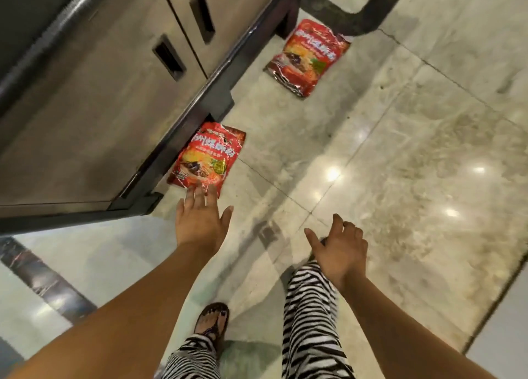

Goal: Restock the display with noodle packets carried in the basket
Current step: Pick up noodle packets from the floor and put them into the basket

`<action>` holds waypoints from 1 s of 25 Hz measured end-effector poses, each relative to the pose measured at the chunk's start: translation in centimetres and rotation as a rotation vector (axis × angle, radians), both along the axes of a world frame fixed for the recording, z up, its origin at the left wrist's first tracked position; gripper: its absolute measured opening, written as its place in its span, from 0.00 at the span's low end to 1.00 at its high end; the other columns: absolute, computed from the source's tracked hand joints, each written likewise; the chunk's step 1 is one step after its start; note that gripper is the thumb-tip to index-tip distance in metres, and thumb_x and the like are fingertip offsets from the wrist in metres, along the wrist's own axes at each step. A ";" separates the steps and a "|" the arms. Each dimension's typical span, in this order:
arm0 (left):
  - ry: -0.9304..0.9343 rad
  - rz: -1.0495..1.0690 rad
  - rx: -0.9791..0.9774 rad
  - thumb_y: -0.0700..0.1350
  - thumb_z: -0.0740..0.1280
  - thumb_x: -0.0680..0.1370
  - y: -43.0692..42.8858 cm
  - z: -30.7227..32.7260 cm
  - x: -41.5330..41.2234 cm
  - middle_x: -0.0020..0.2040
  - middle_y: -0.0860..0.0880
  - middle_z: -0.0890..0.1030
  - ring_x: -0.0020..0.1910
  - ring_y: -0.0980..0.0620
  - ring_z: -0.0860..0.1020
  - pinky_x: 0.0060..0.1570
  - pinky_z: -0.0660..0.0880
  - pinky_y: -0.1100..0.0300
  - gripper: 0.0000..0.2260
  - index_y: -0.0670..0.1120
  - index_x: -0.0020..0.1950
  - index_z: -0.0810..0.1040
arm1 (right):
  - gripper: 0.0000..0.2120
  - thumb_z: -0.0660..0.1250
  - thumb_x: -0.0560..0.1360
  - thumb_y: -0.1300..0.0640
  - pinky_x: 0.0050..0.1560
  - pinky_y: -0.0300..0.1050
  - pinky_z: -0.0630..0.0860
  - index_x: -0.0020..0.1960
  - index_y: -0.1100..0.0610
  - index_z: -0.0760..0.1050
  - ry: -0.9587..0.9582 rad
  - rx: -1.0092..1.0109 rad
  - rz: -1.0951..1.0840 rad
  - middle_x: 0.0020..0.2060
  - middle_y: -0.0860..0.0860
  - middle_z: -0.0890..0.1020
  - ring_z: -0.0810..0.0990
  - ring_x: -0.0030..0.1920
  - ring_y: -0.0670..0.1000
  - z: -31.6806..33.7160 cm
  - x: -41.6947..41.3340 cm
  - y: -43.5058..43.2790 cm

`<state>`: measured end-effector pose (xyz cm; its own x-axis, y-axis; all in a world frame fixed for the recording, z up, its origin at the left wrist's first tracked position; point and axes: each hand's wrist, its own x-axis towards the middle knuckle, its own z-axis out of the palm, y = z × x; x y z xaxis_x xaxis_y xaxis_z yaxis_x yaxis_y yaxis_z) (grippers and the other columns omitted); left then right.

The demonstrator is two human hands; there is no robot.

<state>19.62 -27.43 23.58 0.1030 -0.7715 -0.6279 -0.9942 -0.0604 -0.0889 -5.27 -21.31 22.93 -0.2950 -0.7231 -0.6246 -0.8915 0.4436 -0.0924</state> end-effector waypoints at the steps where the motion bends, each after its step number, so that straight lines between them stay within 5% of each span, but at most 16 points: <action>1: -0.004 0.032 0.012 0.63 0.43 0.82 -1.1 -0.4 -1.1 0.81 0.42 0.50 0.80 0.43 0.48 0.77 0.48 0.47 0.32 0.47 0.81 0.44 | 0.38 0.51 0.78 0.33 0.69 0.55 0.60 0.77 0.57 0.54 0.009 0.010 0.038 0.71 0.59 0.67 0.63 0.71 0.60 -0.6 -1.5 -2.0; 11: 0.034 0.283 -0.004 0.69 0.51 0.78 -10.6 -4.3 -7.9 0.80 0.41 0.54 0.79 0.40 0.53 0.74 0.55 0.46 0.39 0.45 0.81 0.48 | 0.39 0.54 0.77 0.32 0.64 0.56 0.65 0.75 0.61 0.59 0.082 -0.016 0.183 0.66 0.63 0.71 0.68 0.66 0.63 -5.2 -9.5 -19.5; 21: 0.020 0.456 -0.229 0.72 0.50 0.75 -19.0 -23.1 -11.0 0.81 0.44 0.46 0.80 0.45 0.45 0.77 0.45 0.48 0.42 0.48 0.81 0.45 | 0.48 0.61 0.70 0.26 0.67 0.59 0.68 0.74 0.61 0.59 -0.275 -0.028 -0.289 0.67 0.63 0.72 0.69 0.67 0.65 -23.8 -10.2 -36.0; 25: 0.090 0.448 -0.378 0.73 0.45 0.71 -22.5 -31.7 -11.1 0.81 0.44 0.47 0.80 0.43 0.46 0.77 0.45 0.47 0.45 0.46 0.81 0.46 | 0.49 0.68 0.70 0.31 0.59 0.50 0.69 0.74 0.66 0.57 -0.549 -0.147 -0.491 0.69 0.61 0.71 0.71 0.67 0.62 -31.2 -10.5 -42.9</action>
<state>8.57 -49.90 -8.16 0.4293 -0.8369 -0.3396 -0.8673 -0.4870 0.1036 -15.73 -64.25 -8.30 -0.2787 -0.6759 -0.6823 -0.4030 0.7272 -0.5557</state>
